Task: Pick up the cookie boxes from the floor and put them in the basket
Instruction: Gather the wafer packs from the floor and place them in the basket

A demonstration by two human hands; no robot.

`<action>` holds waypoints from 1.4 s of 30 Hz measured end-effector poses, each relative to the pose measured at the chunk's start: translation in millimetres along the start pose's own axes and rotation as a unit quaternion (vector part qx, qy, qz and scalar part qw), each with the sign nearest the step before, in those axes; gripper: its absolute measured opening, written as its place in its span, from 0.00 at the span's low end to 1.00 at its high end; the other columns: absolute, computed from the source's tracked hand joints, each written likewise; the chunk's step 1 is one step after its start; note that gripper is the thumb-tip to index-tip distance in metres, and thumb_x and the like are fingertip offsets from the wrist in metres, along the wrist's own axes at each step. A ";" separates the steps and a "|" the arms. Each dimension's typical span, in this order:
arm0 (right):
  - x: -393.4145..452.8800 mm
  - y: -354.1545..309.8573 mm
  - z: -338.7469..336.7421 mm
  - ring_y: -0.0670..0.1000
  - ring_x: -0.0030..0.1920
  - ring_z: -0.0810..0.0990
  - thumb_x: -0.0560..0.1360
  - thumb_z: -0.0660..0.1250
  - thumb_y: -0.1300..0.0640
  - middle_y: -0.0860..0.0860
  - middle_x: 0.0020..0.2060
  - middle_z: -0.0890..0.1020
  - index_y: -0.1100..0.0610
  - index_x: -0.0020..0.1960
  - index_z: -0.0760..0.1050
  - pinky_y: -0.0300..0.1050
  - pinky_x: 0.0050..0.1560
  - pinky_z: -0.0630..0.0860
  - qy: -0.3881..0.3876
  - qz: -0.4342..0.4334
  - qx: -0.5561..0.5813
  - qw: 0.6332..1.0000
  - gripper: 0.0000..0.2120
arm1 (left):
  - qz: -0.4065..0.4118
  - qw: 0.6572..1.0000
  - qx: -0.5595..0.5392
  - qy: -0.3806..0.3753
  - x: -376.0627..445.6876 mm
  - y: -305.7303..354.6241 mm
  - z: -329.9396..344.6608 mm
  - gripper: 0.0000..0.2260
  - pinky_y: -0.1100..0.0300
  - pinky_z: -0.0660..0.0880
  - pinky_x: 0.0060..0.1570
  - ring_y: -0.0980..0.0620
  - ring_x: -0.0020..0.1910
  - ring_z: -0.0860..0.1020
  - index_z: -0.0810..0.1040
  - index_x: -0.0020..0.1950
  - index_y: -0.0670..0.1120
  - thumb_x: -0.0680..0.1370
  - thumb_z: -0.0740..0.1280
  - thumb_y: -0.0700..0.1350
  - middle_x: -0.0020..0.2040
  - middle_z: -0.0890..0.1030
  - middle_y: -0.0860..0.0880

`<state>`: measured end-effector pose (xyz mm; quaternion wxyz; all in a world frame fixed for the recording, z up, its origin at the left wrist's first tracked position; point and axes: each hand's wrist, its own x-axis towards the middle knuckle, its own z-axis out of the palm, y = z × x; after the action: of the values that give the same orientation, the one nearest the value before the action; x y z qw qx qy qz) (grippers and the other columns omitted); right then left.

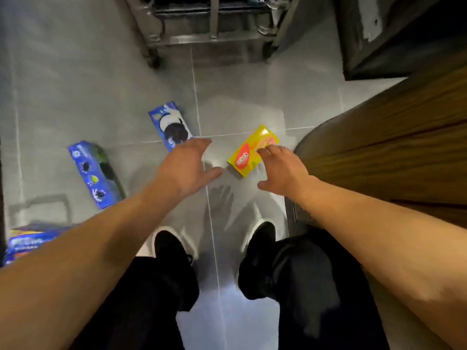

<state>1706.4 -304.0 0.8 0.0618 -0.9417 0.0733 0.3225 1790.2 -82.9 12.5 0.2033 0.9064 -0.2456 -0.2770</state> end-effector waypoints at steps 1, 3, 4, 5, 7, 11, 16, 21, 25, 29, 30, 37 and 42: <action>19.0 7.0 13.9 0.60 0.70 0.66 0.66 0.74 0.42 0.55 0.70 0.68 0.54 0.74 0.62 0.55 0.68 0.68 0.000 0.003 -0.001 1.000 0.42 | 0.015 1.000 0.013 -0.009 19.0 -9.1 13.1 0.33 0.53 0.65 0.67 0.42 0.68 0.71 0.69 0.72 0.42 0.72 0.72 0.56 0.69 0.73 0.42; 64.4 23.7 49.4 0.60 0.70 0.65 0.66 0.75 0.43 0.55 0.70 0.68 0.54 0.74 0.61 0.55 0.67 0.68 -0.001 0.003 -0.017 1.000 0.42 | 0.044 0.998 0.032 -0.031 60.1 -24.6 46.6 0.36 0.53 0.65 0.67 0.42 0.67 0.71 0.68 0.72 0.41 0.70 0.71 0.60 0.69 0.73 0.41; 83.3 32.3 63.3 0.60 0.71 0.65 0.66 0.75 0.44 0.55 0.70 0.68 0.53 0.75 0.60 0.55 0.68 0.68 0.002 -0.002 -0.029 1.000 0.43 | 0.059 0.997 0.041 -0.042 78.3 -30.1 61.9 0.38 0.53 0.66 0.67 0.42 0.68 0.71 0.68 0.72 0.41 0.70 0.69 0.62 0.69 0.72 0.40; 102.6 38.2 77.0 0.60 0.71 0.64 0.66 0.75 0.44 0.54 0.71 0.67 0.53 0.75 0.60 0.54 0.68 0.67 0.008 -0.005 -0.037 0.999 0.43 | 0.068 0.995 0.053 -0.054 96.8 -37.9 77.1 0.38 0.54 0.65 0.68 0.43 0.69 0.70 0.67 0.73 0.42 0.70 0.68 0.63 0.70 0.72 0.41; 133.1 46.8 96.1 0.60 0.72 0.63 0.67 0.75 0.45 0.54 0.73 0.65 0.52 0.76 0.57 0.54 0.70 0.65 0.012 -0.018 -0.061 0.998 0.44 | 0.078 0.993 0.064 -0.065 125.3 -49.3 100.8 0.37 0.55 0.62 0.69 0.44 0.70 0.68 0.65 0.74 0.43 0.71 0.70 0.60 0.71 0.70 0.42; 175.7 65.9 127.2 0.60 0.76 0.57 0.67 0.76 0.47 0.53 0.76 0.59 0.50 0.78 0.51 0.55 0.74 0.60 0.007 -0.047 -0.118 0.992 0.48 | 0.116 0.987 0.086 -0.074 171.6 -59.5 140.4 0.43 0.52 0.67 0.67 0.44 0.69 0.70 0.66 0.73 0.44 0.65 0.62 0.68 0.70 0.71 0.42; 207.0 84.0 161.7 0.62 0.78 0.47 0.72 0.73 0.51 0.55 0.79 0.46 0.48 0.79 0.39 0.57 0.75 0.52 0.050 -0.097 -0.196 0.975 0.50 | 0.127 0.982 0.102 -0.097 204.2 -67.1 177.4 0.42 0.54 0.65 0.69 0.47 0.70 0.68 0.63 0.75 0.46 0.67 0.72 0.63 0.73 0.68 0.45; 212.9 82.0 168.0 0.65 0.76 0.54 0.76 0.68 0.55 0.56 0.78 0.53 0.48 0.80 0.46 0.58 0.74 0.57 0.104 -0.118 -0.196 0.968 0.41 | 0.119 0.979 0.105 -0.132 203.7 -76.1 189.4 0.47 0.49 0.67 0.67 0.45 0.68 0.70 0.62 0.75 0.45 0.64 0.71 0.67 0.72 0.69 0.44; 226.1 68.3 168.1 0.62 0.71 0.63 0.68 0.74 0.46 0.55 0.71 0.65 0.52 0.75 0.57 0.54 0.71 0.61 0.107 -0.101 -0.199 0.969 0.41 | 0.109 0.978 0.104 -0.144 200.6 -71.1 203.3 0.45 0.50 0.73 0.60 0.45 0.61 0.74 0.65 0.71 0.48 0.60 0.72 0.68 0.64 0.74 0.46; 225.4 61.2 158.0 0.58 0.67 0.68 0.59 0.75 0.37 0.54 0.65 0.70 0.55 0.70 0.62 0.53 0.70 0.63 0.034 -0.086 -0.095 0.991 0.46 | 0.073 0.975 0.170 -0.125 193.6 -61.4 214.4 0.53 0.45 0.72 0.61 0.41 0.65 0.69 0.55 0.76 0.46 0.60 0.76 0.65 0.71 0.65 0.45; 219.3 58.1 151.1 0.58 0.63 0.71 0.58 0.75 0.36 0.54 0.63 0.72 0.55 0.68 0.63 0.53 0.65 0.68 0.013 -0.079 -0.059 0.995 0.46 | 0.071 0.973 0.189 -0.116 192.5 -60.7 210.8 0.53 0.44 0.71 0.62 0.40 0.66 0.68 0.54 0.76 0.45 0.61 0.76 0.63 0.71 0.64 0.44; 121.2 12.1 94.4 0.57 0.63 0.73 0.61 0.76 0.36 0.53 0.66 0.73 0.53 0.74 0.60 0.51 0.62 0.71 0.013 -0.071 0.072 0.995 0.49 | 0.109 0.972 0.192 -0.080 120.2 -46.9 120.9 0.44 0.50 0.63 0.61 0.39 0.59 0.72 0.67 0.68 0.40 0.59 0.73 0.60 0.59 0.74 0.39; 13.2 -36.5 19.0 0.56 0.66 0.71 0.62 0.77 0.41 0.53 0.70 0.69 0.54 0.76 0.60 0.48 0.66 0.68 0.019 -0.118 0.149 0.982 0.49 | -0.045 0.987 0.094 -0.120 24.5 -18.1 18.5 0.37 0.53 0.71 0.52 0.43 0.50 0.76 0.76 0.55 0.45 0.51 0.71 0.63 0.50 0.78 0.44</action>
<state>1711.8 -266.3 -19.7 0.2377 -0.9301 0.0099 0.2800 1802.8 -86.4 -20.6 0.0737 0.8918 -0.2517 -0.3686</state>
